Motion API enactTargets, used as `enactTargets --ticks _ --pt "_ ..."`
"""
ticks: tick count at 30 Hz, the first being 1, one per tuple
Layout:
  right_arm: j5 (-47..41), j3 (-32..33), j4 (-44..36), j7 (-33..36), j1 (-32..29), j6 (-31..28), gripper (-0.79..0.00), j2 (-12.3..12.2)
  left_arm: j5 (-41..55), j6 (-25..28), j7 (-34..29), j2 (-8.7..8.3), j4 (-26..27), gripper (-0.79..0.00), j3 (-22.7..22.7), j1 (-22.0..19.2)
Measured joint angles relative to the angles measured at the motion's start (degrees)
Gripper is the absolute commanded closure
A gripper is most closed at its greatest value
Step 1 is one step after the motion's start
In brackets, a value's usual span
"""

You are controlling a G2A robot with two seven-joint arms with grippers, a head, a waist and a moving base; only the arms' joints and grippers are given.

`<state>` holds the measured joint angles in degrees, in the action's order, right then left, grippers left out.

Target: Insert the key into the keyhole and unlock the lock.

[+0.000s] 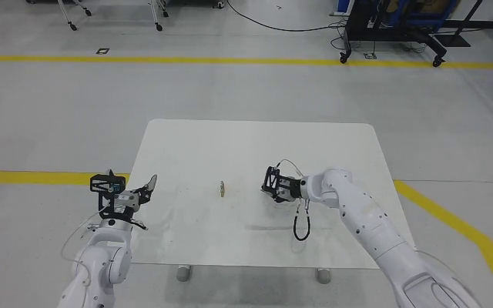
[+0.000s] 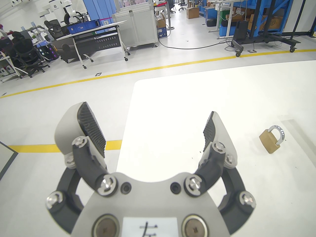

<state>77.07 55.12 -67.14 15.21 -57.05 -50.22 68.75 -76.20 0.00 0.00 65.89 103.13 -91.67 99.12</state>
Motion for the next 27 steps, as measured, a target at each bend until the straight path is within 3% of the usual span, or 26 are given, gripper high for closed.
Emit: enactTargets --ticks 3,17,22,27 --pt "0.22 0.80 -0.66 -2.82 -1.08 0.79 0.000 -0.30 0.00 0.00 0.00 0.00 0.00 -0.785 0.00 0.00" --pt "0.16 0.71 -0.77 -2.92 -1.21 0.71 0.000 -0.30 -1.95 0.52 0.30 -0.12 0.79 -0.785 -0.40 -0.27" --pt "1.39 1.18 -1.76 -9.00 -3.63 3.21 0.000 -0.58 -8.56 5.67 -2.45 -0.41 4.94 -0.785 1.98 -2.48" --pt "5.14 2.51 -2.16 -17.45 -6.34 5.25 0.000 -1.36 -17.03 14.11 -5.30 -0.44 8.01 -0.785 9.61 -7.25"
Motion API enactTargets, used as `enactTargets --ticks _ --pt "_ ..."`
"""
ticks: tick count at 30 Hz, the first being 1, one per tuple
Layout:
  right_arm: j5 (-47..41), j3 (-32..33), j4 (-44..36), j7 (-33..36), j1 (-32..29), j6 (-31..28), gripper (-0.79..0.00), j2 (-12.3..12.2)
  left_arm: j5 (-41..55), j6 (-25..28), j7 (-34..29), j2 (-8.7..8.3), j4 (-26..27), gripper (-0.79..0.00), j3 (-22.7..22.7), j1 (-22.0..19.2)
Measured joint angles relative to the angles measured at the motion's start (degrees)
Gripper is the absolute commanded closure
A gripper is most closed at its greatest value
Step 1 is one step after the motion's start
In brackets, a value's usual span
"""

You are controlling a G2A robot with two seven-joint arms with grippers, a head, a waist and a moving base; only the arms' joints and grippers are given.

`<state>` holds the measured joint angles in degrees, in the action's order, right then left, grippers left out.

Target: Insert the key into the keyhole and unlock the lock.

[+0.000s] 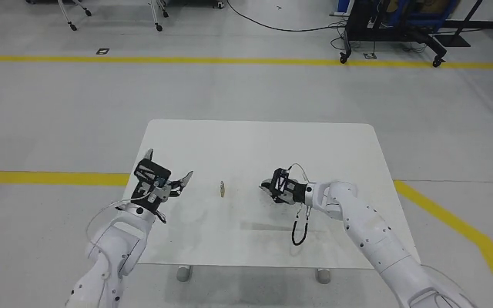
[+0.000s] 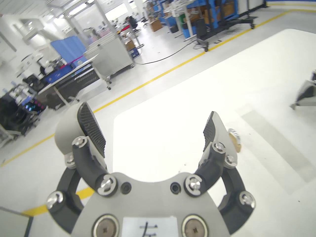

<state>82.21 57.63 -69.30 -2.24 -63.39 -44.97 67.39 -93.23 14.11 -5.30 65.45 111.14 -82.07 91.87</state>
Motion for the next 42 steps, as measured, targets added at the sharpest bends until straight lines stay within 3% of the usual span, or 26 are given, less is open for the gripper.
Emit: enactTargets --ticks 6,19,27,33,42 --pt "2.57 2.44 -0.64 -7.75 -2.81 -0.23 0.000 -1.18 -5.49 1.73 -2.96 0.89 -0.56 -0.785 9.80 -5.18" --pt "3.50 4.74 -0.95 -11.61 -3.76 -1.91 0.000 -2.34 -19.98 2.54 -9.66 2.51 -4.49 -0.785 23.71 -11.67" --pt "3.88 4.42 -0.38 -10.98 -3.05 -1.64 0.000 -2.43 -22.71 -1.57 -13.16 4.85 -13.69 -0.785 30.92 -17.92" --pt "3.53 4.56 1.97 -14.60 -2.74 -3.19 0.000 -2.64 -22.37 -3.28 -15.02 6.65 -18.73 -0.785 34.75 -21.73" --pt "2.06 4.98 7.69 -21.72 -1.29 -5.44 0.000 -2.81 -18.79 -5.23 -17.53 8.94 -25.47 -0.785 36.98 -25.65"
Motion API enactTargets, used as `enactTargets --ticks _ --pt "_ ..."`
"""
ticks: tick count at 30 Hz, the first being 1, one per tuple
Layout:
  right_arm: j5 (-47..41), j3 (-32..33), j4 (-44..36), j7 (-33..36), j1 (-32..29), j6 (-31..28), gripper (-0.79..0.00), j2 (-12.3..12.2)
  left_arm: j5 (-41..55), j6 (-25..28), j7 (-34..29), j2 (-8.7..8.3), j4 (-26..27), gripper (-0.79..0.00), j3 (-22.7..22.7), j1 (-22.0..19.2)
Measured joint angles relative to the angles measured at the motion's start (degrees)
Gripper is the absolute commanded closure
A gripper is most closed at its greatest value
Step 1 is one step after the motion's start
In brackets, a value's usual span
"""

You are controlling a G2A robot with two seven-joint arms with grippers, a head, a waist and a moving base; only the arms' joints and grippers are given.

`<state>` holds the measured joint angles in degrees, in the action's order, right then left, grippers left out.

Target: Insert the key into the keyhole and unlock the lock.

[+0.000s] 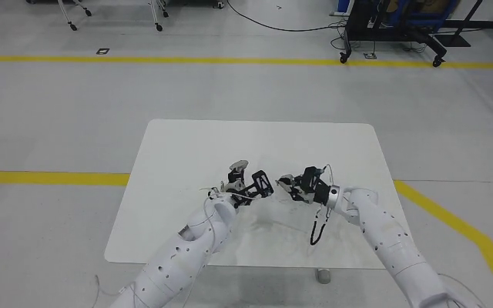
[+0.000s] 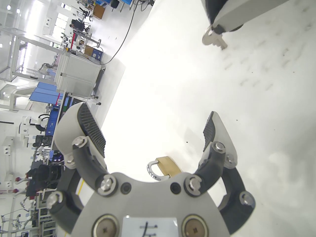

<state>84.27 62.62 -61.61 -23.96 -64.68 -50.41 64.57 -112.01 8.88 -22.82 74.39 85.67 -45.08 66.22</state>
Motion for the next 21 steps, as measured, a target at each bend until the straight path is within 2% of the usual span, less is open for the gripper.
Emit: enactTargets --ticks 14,17,21 --pt "0.43 -1.76 5.74 -5.72 3.45 -2.51 0.000 0.29 3.14 -2.22 0.22 2.78 -6.27 -0.785 2.01 -3.80" --pt "0.43 -2.11 5.84 -5.36 3.88 -2.42 0.000 0.37 3.22 -4.10 0.78 3.00 -5.92 -0.785 1.20 -3.87" --pt "-0.15 -2.21 5.06 -4.94 4.16 -2.71 0.000 0.36 4.38 -7.48 2.43 2.45 -2.41 -0.785 -3.20 -2.75"
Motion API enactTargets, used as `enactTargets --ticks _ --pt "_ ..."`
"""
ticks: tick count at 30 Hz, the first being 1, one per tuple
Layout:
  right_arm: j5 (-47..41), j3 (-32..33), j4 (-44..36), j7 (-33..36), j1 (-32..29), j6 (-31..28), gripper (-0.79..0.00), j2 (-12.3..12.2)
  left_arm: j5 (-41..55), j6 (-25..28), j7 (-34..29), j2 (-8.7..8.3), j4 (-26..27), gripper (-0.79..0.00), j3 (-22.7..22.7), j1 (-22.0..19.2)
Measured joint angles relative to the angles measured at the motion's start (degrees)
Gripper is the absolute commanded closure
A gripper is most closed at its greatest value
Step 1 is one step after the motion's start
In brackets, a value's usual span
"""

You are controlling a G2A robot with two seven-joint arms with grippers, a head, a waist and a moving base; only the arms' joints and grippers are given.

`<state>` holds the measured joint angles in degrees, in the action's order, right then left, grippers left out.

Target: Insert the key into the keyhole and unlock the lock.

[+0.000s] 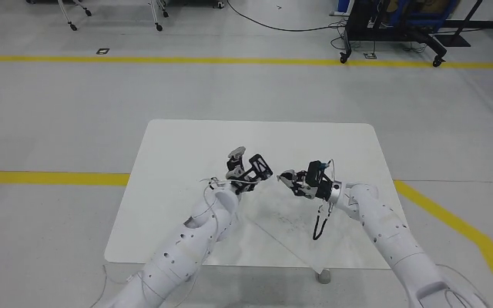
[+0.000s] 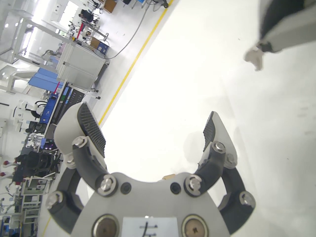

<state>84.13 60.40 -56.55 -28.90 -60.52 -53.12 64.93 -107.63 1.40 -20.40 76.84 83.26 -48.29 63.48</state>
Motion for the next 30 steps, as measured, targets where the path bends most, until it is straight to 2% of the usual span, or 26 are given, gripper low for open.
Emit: enactTargets --ticks 7,10,18,20,23,27,30 --pt "-0.87 0.19 -3.91 1.28 -0.32 -2.85 0.000 -0.35 4.59 0.44 4.41 -2.56 10.82 -0.785 -13.41 6.64" --pt "-0.88 0.17 -3.94 1.38 -0.31 -2.91 0.000 -0.36 6.21 0.94 7.38 -3.47 13.06 -0.785 -19.05 9.96" --pt "-2.74 0.22 -4.20 1.05 -1.04 -3.25 0.000 -0.18 5.52 0.54 7.60 -3.54 13.06 -0.785 -19.58 10.23" --pt "-7.43 0.34 -4.23 1.34 -1.60 -4.02 0.000 0.12 6.05 0.19 8.12 -3.38 13.66 -0.785 -19.69 10.40" --pt "-17.96 -1.14 -4.35 2.90 -2.37 -4.95 0.000 0.80 13.92 2.05 14.33 -3.24 15.97 -0.785 -21.54 11.63" --pt "-35.31 -3.92 -5.39 6.81 -2.79 -4.88 0.000 1.27 35.47 8.41 18.22 -2.76 14.68 -0.785 -24.40 12.51" --pt "-47.44 -4.93 -6.47 9.50 -2.81 -4.88 0.000 1.16 50.24 14.50 15.40 -2.74 11.41 -0.785 -26.01 12.02"
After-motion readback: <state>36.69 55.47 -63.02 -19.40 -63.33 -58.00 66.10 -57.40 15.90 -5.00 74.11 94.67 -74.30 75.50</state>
